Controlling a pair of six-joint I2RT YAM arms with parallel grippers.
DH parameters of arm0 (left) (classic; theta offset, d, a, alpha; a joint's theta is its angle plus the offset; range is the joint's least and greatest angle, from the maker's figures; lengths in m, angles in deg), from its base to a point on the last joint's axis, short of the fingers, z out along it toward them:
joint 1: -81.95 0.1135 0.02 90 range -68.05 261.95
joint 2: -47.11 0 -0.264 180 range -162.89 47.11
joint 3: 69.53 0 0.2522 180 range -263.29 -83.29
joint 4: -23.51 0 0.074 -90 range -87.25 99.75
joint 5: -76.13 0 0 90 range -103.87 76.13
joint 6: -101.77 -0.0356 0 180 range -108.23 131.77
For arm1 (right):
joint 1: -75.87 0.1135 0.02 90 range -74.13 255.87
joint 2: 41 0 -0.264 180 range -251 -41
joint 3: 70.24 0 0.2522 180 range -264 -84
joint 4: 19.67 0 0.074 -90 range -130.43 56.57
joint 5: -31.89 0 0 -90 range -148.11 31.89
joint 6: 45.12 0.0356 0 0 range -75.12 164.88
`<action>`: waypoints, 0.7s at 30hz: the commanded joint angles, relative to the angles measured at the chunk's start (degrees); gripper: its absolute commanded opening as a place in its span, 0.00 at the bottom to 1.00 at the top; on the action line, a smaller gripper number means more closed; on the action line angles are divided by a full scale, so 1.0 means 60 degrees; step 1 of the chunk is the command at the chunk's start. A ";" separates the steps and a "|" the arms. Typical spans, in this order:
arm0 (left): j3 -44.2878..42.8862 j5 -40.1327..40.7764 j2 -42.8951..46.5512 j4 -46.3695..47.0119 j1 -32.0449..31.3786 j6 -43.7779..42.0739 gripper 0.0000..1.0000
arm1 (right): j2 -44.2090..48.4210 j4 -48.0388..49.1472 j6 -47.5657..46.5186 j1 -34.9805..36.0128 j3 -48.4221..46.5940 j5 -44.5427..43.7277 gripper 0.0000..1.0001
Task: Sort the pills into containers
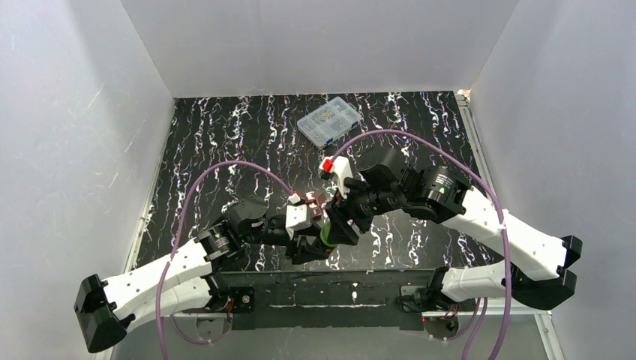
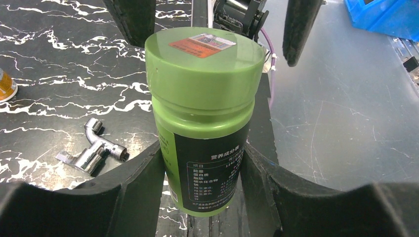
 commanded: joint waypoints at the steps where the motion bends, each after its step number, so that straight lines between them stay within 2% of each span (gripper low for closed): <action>1: -0.0488 -0.0243 0.0017 0.0109 0.0056 0.0053 0.00 | -0.0131 -0.0256 -0.0104 0.0169 -0.0446 -0.0161 0.71; 5: -0.0456 -0.0268 0.0016 0.0179 0.0072 0.0060 0.00 | -0.0200 -0.0478 -0.0104 0.0280 -0.0455 -0.0522 0.76; 8: -0.0452 -0.0267 -0.0014 0.0199 0.0090 0.0057 0.00 | -0.0224 -0.0562 -0.0083 0.0312 -0.0466 -0.0714 0.73; 16: -0.0532 -0.0068 -0.0149 0.0018 0.0092 -0.0039 0.00 | -0.0607 -0.0736 0.0387 0.0444 -0.0749 -0.1050 0.37; 21: -0.0611 0.0907 -0.0092 -0.0113 0.0089 -0.0630 0.00 | -0.1266 -0.1183 0.1241 0.0453 -0.1251 -0.1235 0.28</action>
